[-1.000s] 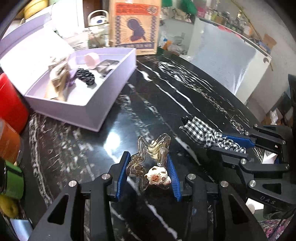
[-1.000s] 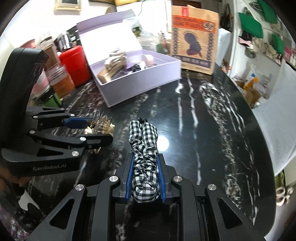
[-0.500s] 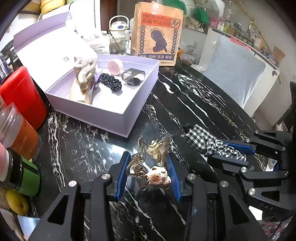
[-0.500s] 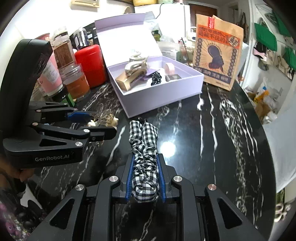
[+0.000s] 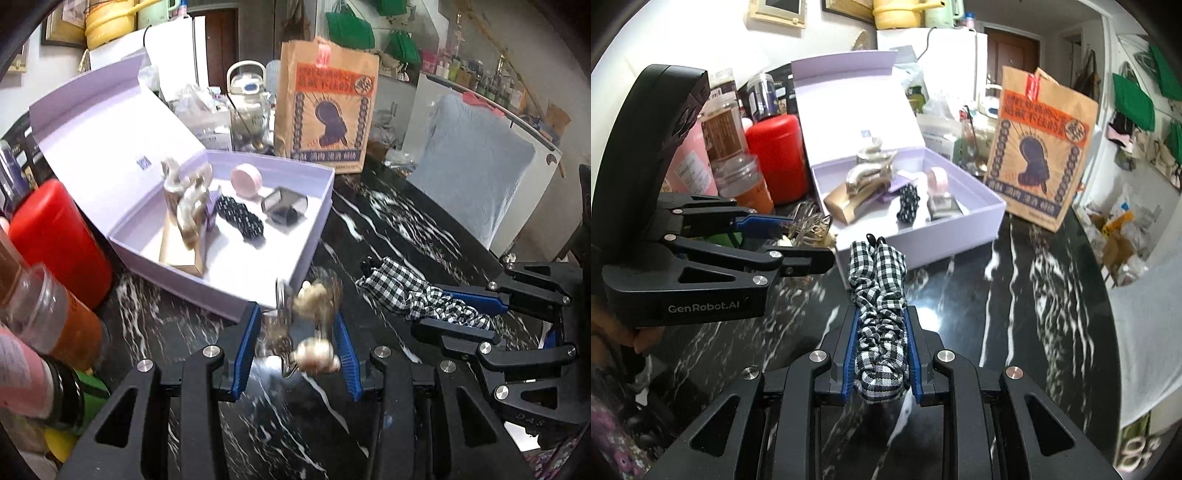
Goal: Organize rigid objects
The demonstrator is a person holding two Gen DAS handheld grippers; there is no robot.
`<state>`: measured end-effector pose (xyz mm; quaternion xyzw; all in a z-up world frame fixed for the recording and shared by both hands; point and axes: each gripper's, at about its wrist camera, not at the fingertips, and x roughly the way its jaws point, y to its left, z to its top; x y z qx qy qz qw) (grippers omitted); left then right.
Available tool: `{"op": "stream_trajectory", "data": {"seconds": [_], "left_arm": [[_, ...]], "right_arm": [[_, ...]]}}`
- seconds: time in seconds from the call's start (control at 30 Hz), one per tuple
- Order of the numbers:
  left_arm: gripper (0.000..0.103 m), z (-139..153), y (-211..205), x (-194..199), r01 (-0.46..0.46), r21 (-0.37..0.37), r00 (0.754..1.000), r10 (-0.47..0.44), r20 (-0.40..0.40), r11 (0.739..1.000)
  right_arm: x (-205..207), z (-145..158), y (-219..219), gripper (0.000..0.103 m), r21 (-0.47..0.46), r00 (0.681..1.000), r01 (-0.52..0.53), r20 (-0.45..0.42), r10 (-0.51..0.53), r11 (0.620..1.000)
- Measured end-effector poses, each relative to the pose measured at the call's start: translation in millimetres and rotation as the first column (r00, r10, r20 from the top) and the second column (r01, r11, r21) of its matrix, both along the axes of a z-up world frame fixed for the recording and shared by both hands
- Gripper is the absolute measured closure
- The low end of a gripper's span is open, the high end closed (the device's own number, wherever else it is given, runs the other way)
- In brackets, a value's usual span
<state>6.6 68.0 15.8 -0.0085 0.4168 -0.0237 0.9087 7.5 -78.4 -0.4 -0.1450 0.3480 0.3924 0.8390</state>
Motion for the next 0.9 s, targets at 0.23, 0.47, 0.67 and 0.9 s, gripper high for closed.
{"op": "stream_trajectory", "data": {"seconds": [0.23, 0.47, 0.67, 0.9], "left_arm": [[0.068, 19, 6, 18, 0.002, 0.017, 0.998, -0.003, 0.057, 1.000], [0.068, 16, 10, 29, 0.023, -0.016, 0.998, -0.022, 0.062, 1.000], [0.068, 1, 15, 33, 0.021, -0.092, 1.000, -0.021, 0.003, 0.996], [0.068, -15, 6, 25, 0.048, -0.105, 0.997, -0.053, -0.049, 0.993]], "right_arm": [[18, 18, 8, 0.080, 0.018, 0.999, -0.015, 0.036, 0.014, 1.000], [33, 25, 11, 0.080, 0.033, 0.999, 0.008, 0.050, -0.009, 0.999], [41, 15, 1, 0.080, 0.029, 0.998, 0.057, 0.010, -0.057, 0.998], [38, 5, -20, 0.080, 0.017, 0.993, 0.116, -0.025, -0.116, 0.993]]}}
